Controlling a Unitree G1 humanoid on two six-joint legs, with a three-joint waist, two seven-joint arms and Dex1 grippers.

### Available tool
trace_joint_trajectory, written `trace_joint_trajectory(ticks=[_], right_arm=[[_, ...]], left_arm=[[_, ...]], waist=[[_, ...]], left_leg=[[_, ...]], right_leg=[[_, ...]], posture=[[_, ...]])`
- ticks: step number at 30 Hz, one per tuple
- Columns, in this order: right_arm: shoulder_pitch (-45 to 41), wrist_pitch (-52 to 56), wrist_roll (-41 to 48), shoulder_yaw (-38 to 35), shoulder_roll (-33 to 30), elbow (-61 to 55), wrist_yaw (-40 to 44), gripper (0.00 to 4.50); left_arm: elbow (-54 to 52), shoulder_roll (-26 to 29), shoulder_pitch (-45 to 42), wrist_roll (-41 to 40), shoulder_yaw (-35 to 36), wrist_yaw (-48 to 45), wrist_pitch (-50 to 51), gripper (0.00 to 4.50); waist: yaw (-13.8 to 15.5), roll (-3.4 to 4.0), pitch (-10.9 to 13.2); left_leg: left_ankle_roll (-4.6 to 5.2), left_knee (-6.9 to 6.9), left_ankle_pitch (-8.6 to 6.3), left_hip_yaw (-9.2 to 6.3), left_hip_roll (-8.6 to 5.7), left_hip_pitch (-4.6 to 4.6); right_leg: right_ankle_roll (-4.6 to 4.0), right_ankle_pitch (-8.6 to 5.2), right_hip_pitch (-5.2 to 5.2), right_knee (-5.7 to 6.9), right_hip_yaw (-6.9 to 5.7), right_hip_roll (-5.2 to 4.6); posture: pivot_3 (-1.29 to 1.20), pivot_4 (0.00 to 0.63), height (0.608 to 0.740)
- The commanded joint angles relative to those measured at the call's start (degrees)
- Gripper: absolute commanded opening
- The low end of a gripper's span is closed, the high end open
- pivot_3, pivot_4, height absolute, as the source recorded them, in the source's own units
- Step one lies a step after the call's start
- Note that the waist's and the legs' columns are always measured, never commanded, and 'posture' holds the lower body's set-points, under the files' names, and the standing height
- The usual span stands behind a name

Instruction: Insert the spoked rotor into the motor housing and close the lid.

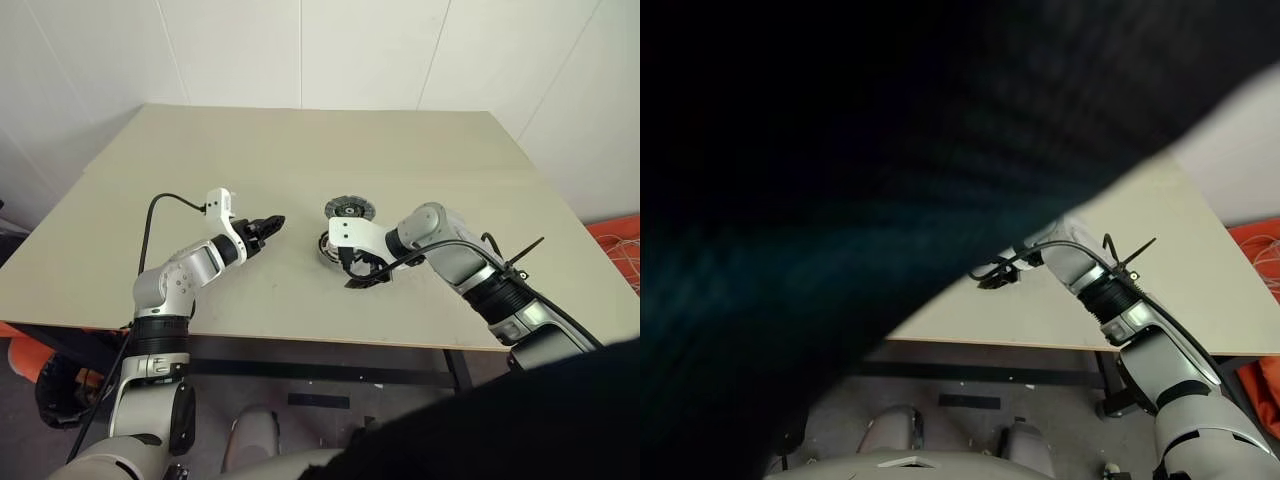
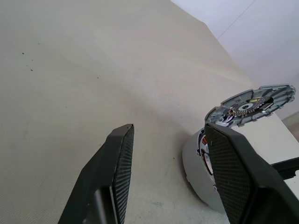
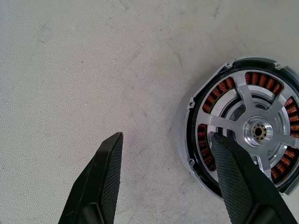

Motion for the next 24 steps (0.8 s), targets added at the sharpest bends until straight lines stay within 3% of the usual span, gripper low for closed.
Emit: trace_joint_trajectory(ticks=[1, 7, 16, 20, 24], right_arm=[[-0.29, 0.38, -0.76, -0.6, 0.79, 1.24, -0.81, 2.77], [-0.52, -0.19, -1.05, -0.83, 1.31, 1.81, -0.98, 0.77], [-1.05, -0.45, -1.49, -1.75, 1.74, 2.75, -1.02, 0.77], [-1.31, -0.33, -1.6, -2.02, 1.78, 3.12, -1.03, 0.02], [-1.04, 0.02, -1.56, -2.07, 1.29, 2.12, -0.17, 0.02]], left_arm=[[-0.93, 0.36, -1.8, -0.42, 0.4, -0.3, -1.1, 2.56], [-1.17, 0.53, -1.76, -0.58, 0.79, -0.14, -1.01, 2.56], [-0.97, 0.37, -1.88, -0.49, 1.04, 0.02, -1.3, 2.56], [-0.7, 0.25, -2.03, -0.43, 1.05, 0.06, -1.55, 2.56], [-0.48, 0.19, -2.09, -0.38, 1.04, 0.04, -1.79, 2.56]], waist=[[0.0, 0.0, 0.0], [0.02, 0.0, 0.0], [-0.05, -0.02, 0.0], [-0.05, -0.02, 0.0], [-0.04, -0.02, 0.0]], left_leg=[[0.0, 0.0, 0.0, 0.0, 0.0, 0.0], [0.0, 0.0, 0.0, 0.0, -0.01, -0.03], [0.0, -0.02, 0.0, 0.01, 0.0, -0.04], [0.0, -0.02, 0.0, 0.01, 0.0, -0.03], [0.0, -0.02, 0.0, 0.0, 0.0, -0.04]], right_leg=[[0.0, 0.0, 0.0, 0.0, 0.0, 0.0], [0.0, 0.0, -0.02, -0.01, 0.0, 0.0], [-0.01, -0.01, -0.03, -0.03, 0.0, 0.0], [-0.01, -0.01, -0.03, -0.03, 0.0, 0.0], [-0.01, -0.01, -0.03, -0.03, 0.0, 0.0]], posture=[[0.0, 0.0, 0.74], [0.0, 0.0, 0.74], [0.0, 0.0, 0.74], [0.0, 0.0, 0.74], [0.0, 0.0, 0.74]])
